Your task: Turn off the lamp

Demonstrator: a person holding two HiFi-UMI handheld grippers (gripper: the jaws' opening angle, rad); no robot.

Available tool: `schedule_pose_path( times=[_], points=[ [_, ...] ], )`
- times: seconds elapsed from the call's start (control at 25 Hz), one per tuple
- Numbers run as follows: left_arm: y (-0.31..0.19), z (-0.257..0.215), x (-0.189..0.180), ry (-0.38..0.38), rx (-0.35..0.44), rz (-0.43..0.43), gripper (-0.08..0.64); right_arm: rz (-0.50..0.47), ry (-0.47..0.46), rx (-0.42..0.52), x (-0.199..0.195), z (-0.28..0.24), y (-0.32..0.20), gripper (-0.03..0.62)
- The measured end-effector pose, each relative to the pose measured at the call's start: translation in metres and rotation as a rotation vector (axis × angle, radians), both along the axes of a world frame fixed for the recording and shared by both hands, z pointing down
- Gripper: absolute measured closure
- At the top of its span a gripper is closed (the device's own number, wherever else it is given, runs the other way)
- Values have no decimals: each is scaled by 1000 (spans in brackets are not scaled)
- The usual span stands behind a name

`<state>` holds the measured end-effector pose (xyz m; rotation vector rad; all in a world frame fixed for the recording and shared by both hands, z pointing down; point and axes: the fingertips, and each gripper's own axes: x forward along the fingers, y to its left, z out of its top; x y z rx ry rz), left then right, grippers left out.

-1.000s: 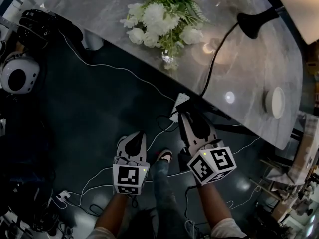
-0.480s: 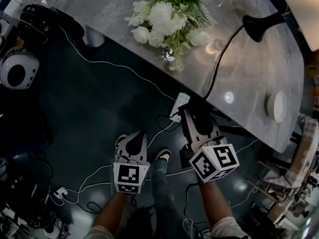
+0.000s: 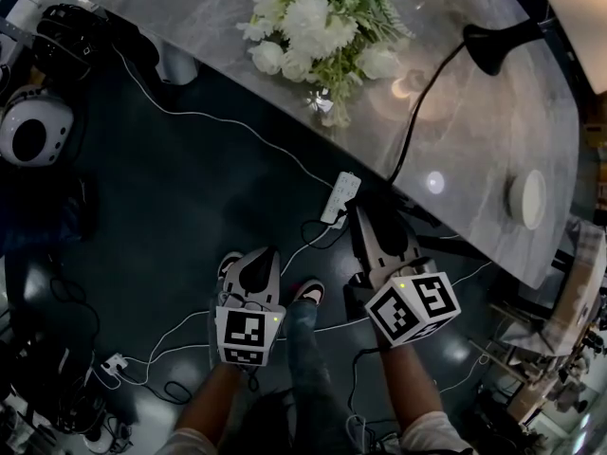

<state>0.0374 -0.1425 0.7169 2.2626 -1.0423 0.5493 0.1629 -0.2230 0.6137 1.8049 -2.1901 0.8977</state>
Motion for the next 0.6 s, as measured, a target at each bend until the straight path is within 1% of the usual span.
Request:
schedule_pose_path(
  times=[0.08,0.12,0.6],
  points=[
    [2,0,1,0,-2,4,565,1,-8,0,0,-1,1,520],
    [3,1,1,0,-2,5,565,3,-14,0,0,-1,1,532],
    [4,3,0,1,-3,3,565,2,-22,-1,0,-2,2,532]
  ],
)
